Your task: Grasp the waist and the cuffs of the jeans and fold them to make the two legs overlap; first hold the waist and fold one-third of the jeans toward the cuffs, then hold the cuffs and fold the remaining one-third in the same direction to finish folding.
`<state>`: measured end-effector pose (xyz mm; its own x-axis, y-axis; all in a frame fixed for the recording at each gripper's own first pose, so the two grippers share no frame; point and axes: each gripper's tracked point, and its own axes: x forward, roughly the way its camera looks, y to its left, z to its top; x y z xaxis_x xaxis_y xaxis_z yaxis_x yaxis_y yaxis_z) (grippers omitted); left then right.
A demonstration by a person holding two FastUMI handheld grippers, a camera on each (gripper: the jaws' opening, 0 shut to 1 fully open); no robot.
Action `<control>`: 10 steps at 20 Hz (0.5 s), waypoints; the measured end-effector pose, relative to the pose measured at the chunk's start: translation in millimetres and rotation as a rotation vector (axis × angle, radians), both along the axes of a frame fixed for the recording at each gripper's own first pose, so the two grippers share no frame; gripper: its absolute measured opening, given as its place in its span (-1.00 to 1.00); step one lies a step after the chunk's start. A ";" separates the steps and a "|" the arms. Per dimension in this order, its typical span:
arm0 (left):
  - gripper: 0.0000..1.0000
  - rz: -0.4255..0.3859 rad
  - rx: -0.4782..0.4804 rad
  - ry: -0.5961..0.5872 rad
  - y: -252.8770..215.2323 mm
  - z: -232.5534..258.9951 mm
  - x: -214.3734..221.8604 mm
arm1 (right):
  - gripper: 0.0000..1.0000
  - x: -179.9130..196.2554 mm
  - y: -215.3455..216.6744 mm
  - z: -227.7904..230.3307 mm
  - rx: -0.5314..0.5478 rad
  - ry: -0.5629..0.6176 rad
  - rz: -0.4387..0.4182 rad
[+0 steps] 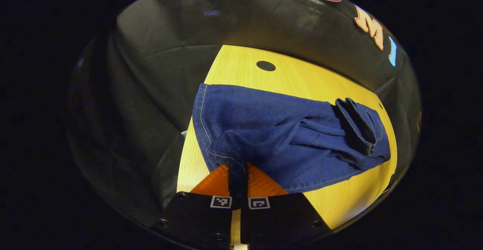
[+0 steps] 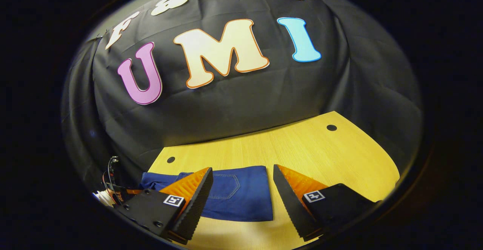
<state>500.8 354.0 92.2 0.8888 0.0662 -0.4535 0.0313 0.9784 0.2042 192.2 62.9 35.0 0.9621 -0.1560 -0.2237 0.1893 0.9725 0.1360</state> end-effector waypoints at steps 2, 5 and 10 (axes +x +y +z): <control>-0.97 -0.002 0.016 -0.007 -6.9 6.9 -6.0 | 0.98 -2.2 -3.9 1.0 -0.003 -0.001 -0.003; -0.98 -0.037 -0.018 -0.041 -32.8 32.7 -20.1 | 0.97 -4.3 -13.3 -1.9 -0.002 0.004 -0.006; -0.99 -0.139 -0.132 -0.119 -109.5 77.8 -42.5 | 0.97 -8.6 -28.9 -3.5 0.000 0.007 0.015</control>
